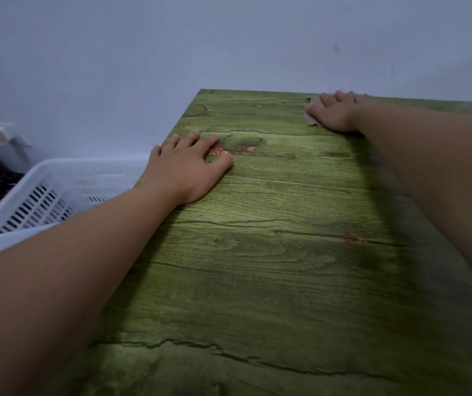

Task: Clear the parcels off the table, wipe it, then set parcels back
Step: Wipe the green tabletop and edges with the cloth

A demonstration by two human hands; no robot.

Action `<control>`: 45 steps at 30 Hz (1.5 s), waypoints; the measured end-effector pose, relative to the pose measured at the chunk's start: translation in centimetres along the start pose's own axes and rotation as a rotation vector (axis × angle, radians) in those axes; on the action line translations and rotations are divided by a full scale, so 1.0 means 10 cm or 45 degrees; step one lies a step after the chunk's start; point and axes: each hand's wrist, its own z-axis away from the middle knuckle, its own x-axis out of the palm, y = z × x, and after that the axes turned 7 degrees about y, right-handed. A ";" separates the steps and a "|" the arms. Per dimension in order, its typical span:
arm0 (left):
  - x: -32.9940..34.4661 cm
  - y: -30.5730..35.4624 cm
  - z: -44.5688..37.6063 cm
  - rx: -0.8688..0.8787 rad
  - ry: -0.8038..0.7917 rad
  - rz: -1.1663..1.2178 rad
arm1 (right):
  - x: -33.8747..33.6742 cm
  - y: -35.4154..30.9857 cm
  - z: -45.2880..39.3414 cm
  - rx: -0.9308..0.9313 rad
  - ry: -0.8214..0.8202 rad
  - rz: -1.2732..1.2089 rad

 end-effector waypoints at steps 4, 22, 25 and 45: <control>0.01 -0.01 0.00 0.001 -0.003 0.000 | -0.02 -0.08 0.22 0.024 -0.001 -0.025; 0.01 0.00 0.00 0.025 0.047 -0.011 | -0.09 -1.37 0.85 -0.120 -0.099 -0.155; 0.02 -0.01 0.00 0.012 0.066 0.005 | -0.09 -1.50 0.92 -0.180 -0.125 -0.157; -0.14 0.04 0.14 0.125 0.170 0.162 | -0.18 1.02 1.88 0.327 -0.172 -0.109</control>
